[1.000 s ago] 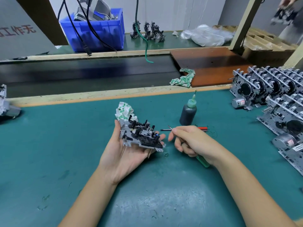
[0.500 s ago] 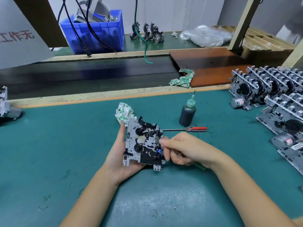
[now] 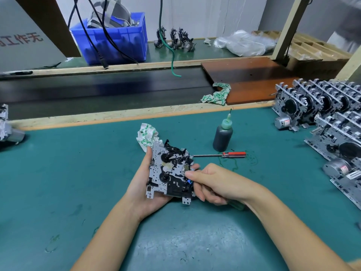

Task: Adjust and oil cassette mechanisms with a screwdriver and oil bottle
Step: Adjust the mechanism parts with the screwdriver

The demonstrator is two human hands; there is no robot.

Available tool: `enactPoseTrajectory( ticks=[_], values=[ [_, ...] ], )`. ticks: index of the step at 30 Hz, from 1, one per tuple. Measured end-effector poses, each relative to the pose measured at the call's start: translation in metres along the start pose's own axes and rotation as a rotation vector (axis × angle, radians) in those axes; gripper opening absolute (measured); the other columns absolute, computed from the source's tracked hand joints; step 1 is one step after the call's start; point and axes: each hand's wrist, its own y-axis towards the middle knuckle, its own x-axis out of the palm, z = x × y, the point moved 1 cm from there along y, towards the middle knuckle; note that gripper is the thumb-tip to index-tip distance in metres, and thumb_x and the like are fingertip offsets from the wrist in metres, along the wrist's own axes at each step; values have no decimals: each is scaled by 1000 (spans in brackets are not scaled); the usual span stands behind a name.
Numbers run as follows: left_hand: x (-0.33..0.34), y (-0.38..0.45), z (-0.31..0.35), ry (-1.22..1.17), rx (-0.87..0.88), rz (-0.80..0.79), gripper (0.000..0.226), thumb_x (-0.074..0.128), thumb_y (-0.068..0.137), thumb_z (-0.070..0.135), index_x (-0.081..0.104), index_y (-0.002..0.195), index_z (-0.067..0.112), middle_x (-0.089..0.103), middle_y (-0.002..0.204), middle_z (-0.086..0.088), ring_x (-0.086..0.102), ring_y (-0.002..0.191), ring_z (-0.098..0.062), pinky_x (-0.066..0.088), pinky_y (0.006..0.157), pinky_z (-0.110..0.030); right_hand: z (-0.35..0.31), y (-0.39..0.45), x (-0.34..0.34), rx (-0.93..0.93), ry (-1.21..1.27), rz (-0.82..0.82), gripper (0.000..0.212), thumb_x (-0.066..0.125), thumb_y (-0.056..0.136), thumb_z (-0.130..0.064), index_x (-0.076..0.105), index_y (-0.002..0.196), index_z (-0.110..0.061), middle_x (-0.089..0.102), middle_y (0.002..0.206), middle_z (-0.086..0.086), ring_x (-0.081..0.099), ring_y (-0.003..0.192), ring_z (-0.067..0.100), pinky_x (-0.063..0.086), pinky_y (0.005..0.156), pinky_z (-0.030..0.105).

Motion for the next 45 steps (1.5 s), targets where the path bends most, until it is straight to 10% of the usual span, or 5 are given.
enactPoseTrajectory(
  ticks=[20,26,30,34,45],
  values=[
    [0,0,0,65,32,4,78,33,85,70,68,114,7,59,128,-20,58,118,-29,54,90,-38,0,-2,-5,-22,-245,-10,67,32,100,-46,39,42,-15,33,26,-3,30,30,16,38,52,26],
    [3,-7,0,-5,72,-66,72,33,91,62,66,117,4,54,132,-25,54,121,-40,44,98,-57,1,-5,-15,-134,24,279,60,35,100,-41,53,51,-11,39,30,-3,50,36,6,39,49,18],
    [8,-14,1,10,-21,-163,75,31,93,60,58,125,-2,46,135,-34,45,124,-50,35,103,-62,11,-12,-32,-92,-750,714,39,40,94,-51,67,83,-27,66,73,-7,60,75,9,43,66,30],
    [9,-19,1,157,-180,-186,75,38,89,61,56,128,-1,46,136,-32,51,119,-47,33,105,-60,19,-25,-21,-374,-991,531,56,68,78,-36,52,131,-25,54,119,-5,47,113,14,37,92,27],
    [7,-42,23,452,-152,75,94,38,67,78,70,111,2,65,116,-22,67,101,-30,57,80,-37,35,-44,-15,-478,-1018,509,59,50,72,-73,65,84,-17,60,94,-7,56,89,15,36,82,23]
  ],
)
